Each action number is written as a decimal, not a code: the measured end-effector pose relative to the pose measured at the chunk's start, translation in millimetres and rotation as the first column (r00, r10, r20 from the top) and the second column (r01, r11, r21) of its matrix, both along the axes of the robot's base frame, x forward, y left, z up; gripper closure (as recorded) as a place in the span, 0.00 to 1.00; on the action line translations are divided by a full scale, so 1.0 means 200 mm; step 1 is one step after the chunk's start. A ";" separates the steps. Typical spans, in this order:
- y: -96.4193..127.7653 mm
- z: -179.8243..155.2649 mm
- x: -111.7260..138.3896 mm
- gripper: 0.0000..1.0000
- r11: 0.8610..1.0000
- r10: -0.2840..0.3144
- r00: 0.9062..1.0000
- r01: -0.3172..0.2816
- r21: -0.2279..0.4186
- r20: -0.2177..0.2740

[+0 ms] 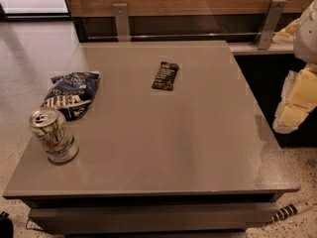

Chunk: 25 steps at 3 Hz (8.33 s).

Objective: Knock 7up can over

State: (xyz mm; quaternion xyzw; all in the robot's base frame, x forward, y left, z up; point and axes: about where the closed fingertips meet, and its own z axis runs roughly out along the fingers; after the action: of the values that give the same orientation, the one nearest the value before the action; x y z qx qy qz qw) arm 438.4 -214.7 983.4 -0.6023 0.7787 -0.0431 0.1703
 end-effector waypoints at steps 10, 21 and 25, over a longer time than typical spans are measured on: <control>1.10 -0.19 0.14 0.00 0.687 0.272 0.944 -0.327 0.649 0.188; 2.16 -0.56 -0.02 0.18 0.192 0.481 0.840 -0.380 0.905 0.251; 2.20 -0.55 -0.05 1.00 0.181 0.494 0.830 -0.388 0.904 0.258</control>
Offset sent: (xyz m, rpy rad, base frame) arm 0.0071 0.0492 -0.0205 0.1757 0.0066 0.1152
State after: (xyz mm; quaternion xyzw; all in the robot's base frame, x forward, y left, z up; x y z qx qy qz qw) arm 428.8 225.3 872.5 -0.5904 0.4566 0.4891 0.4514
